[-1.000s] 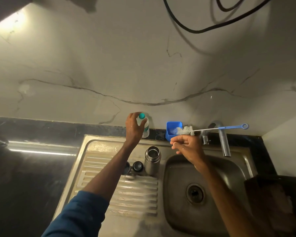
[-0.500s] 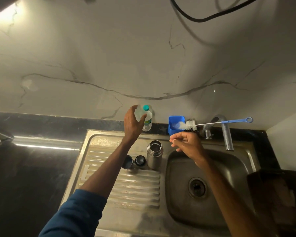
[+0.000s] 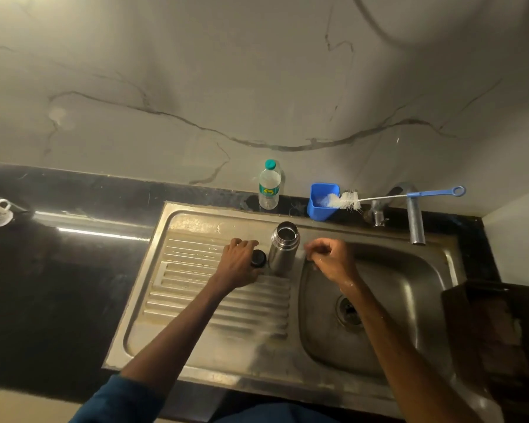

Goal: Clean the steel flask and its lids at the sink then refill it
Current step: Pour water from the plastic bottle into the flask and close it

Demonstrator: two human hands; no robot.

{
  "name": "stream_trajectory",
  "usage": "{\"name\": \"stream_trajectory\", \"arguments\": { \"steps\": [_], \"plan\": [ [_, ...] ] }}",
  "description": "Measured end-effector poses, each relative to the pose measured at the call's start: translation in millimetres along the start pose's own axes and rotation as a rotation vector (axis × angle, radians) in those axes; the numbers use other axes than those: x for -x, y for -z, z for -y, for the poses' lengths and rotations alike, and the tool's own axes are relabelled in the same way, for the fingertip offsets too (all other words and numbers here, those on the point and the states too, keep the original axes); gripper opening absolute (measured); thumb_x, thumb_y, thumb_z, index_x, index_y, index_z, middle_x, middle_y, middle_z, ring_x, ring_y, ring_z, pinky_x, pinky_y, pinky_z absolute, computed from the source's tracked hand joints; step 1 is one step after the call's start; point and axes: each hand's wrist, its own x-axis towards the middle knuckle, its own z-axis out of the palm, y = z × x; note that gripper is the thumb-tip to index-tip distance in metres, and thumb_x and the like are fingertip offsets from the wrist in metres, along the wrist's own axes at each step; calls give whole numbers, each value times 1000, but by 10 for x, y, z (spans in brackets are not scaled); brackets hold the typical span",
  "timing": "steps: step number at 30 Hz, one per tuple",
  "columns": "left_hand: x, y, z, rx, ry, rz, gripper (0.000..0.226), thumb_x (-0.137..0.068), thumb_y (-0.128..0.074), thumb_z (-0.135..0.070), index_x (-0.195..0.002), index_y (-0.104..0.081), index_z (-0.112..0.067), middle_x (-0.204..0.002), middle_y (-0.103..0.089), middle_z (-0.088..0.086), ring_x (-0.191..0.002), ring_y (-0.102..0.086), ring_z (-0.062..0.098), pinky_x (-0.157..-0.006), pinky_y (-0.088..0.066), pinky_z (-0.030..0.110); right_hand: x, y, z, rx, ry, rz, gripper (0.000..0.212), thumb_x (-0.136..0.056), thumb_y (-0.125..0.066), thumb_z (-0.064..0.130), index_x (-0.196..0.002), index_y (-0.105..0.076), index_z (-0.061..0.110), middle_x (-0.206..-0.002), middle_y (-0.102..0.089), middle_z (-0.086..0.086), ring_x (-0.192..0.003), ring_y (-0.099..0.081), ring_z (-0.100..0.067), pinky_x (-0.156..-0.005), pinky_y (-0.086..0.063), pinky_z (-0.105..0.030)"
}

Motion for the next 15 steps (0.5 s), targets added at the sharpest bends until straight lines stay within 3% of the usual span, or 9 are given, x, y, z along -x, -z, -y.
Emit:
{"name": "stream_trajectory", "arguments": {
  "steps": [6,12,15],
  "plan": [
    [-71,-155,-36,-227,0,12,64,-89,-71,-46,-142,-46,-20,-140,-58,7,-127,-45,30,-101,-39,44,119,-23,-53,44,-7,-4,15,-87,-73,-3,-94,-80,9,-84,-78,-4,-71,-72,-18,-60,-60,-33],
    [-73,-140,-17,-123,6,-117,59,-82,-76,-45,-130,-52,-21,-130,-63,5,-124,-43,28,-101,-36,42,159,-2,-58,69,7,1,14,-87,-74,1,-95,-79,11,-85,-78,-2,-78,-74,-20,-62,-60,-30],
    [44,-41,18,2,45,-247,62,-74,-79,-45,-124,-51,-21,-122,-65,3,-117,-44,26,-93,-36,41,175,23,-27,93,36,-6,15,-87,-75,3,-95,-79,15,-88,-77,2,-82,-73,-17,-73,-61,-34]
  ]
}}
